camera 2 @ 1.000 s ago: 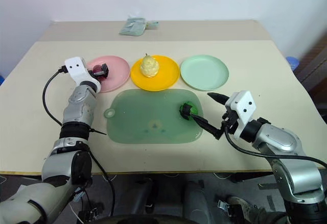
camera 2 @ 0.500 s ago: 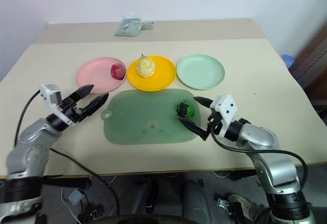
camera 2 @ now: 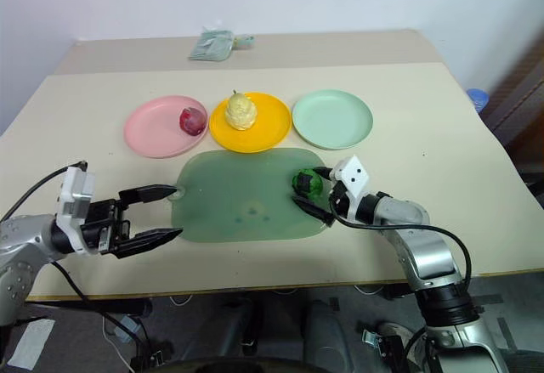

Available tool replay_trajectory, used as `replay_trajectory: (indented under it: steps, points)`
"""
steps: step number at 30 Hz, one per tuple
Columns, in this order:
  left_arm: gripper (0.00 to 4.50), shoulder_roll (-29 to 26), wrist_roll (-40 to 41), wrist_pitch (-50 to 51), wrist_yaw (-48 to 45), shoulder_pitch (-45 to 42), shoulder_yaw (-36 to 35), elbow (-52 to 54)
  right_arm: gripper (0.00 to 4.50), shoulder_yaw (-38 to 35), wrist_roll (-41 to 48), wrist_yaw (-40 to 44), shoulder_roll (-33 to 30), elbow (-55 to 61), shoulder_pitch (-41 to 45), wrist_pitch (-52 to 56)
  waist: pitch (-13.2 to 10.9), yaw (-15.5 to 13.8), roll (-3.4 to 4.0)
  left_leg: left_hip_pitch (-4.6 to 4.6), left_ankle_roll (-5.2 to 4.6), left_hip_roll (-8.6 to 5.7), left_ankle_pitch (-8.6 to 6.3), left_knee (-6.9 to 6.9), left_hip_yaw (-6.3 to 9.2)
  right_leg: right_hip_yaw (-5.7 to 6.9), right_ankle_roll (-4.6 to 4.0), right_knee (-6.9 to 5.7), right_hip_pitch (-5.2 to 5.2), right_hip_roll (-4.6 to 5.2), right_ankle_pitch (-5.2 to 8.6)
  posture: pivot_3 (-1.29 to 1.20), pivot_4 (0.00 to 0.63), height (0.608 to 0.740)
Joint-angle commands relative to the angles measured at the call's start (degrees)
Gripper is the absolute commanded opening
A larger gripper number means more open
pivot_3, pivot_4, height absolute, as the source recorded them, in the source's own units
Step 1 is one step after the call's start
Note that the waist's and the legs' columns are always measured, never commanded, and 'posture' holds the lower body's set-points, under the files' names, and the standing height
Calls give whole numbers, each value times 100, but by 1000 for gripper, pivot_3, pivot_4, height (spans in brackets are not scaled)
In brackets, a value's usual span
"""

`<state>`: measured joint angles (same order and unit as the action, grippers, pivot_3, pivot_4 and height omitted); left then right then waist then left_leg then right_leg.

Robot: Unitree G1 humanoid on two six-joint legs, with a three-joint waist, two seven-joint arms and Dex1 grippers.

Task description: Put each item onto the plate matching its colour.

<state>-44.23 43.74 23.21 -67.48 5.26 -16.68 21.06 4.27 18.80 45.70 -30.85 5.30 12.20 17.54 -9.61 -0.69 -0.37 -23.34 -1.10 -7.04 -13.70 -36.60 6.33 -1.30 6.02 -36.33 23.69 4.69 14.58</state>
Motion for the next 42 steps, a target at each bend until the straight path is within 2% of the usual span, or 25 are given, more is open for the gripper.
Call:
replay_trajectory:
  steps: [1, 3, 6, 14, 19, 23, 26, 29, 32, 35, 38, 42]
  points:
    - [4487, 75, 54, -93, 126, 136, -154, 290, 4245, 33, -95, 8, 165, -128, 168, -261, 0, 1, 1, 0, 0, 0, 0, 1, 0, -1, 0, 0, 0, 0, 0, 0, 150, 740]
    - [4500, 131, 20, -129, 229, 184, -165, 335, 3625, 19, -120, -1, 238, -207, 262, -296, 0, 1, 1, 1, 0, 0, 0, 2, -1, -2, 0, 1, 0, 0, 0, 0, 150, 740]
    - [4500, 235, -57, -195, 375, 223, -147, 381, 2183, 8, -236, -21, 278, -316, 377, -392, -1, -5, 4, 1, 0, 0, 0, 3, -2, -2, 0, 1, 1, 0, 0, 0, 150, 740]
    - [4500, 508, -114, -177, 896, 187, -16, 535, 2183, -304, -183, -243, 547, -930, 1222, -462, -2, 5, 5, 1, 5, 0, 3, 8, -2, -2, 13, 2, 5, -1, -8, 0, 150, 740]
    - [4500, 793, -667, -134, 1853, 101, 231, 727, 2183, -435, -748, -880, 720, -3204, 2840, -1263, -3, 26, 7, 2, 11, -1, 8, 11, -5, -3, 9, 2, 7, -2, -12, 0, 150, 740]
    - [4500, 1104, -960, -187, 2514, 115, 354, 1040, 2183, -540, -1076, -1296, 940, -5743, 4165, -2279, -2, 42, 4, 3, 56, -1, 37, 40, -6, -4, 10, 8, 16, -3, -13, 0, 150, 740]
    - [4500, 1281, -1189, -219, 2888, 112, 492, 1198, 2183, -554, -1303, -1479, 1025, -6961, 4728, -2751, -2, 53, 4, 3, 59, 0, 39, 52, -5, -4, 5, 9, 21, -3, -11, 0, 150, 740]
    - [4500, 1500, -1343, -193, 3264, 69, 589, 1272, 2183, -575, -1476, -1668, 1104, -7665, 5012, -2918, -2, 72, 4, -1, 59, 0, 40, 53, -6, -6, 5, 9, 28, -4, -11, 0, 150, 740]
    - [4500, 1642, -1612, -258, 3542, -22, 743, 1268, 3136, -564, -1667, -1813, 1137, -7967, 5110, -2969, -2, 132, 5, -1, 60, 0, 41, 51, -6, -7, 6, 5, 28, -5, -11, 0, 150, 740]
    - [4500, 1701, -1640, -175, 3672, -37, 779, 1308, 4463, -641, -1738, -1877, 1107, -8030, 5152, -3068, -1, 164, 7, -1, 63, 0, 43, 52, -7, -8, 5, -1, 32, -6, -11, 0, 150, 740]
    - [4500, 1700, -1509, -141, 3641, 17, 664, 1227, 4463, -837, -1618, -1629, 979, -7889, 5141, -3294, -1, 170, 7, -1, 63, 0, 43, 55, -7, -9, 5, -2, 36, -8, -11, 0, 150, 740]
    - [4500, 1640, -1649, -609, 3386, 76, 548, 884, 4463, -1100, -1283, -648, 769, -7243, 4792, -3625, -2, 159, 9, -1, 63, 0, 43, 53, -8, -10, 5, -1, 34, -8, -11, 0, 150, 740]
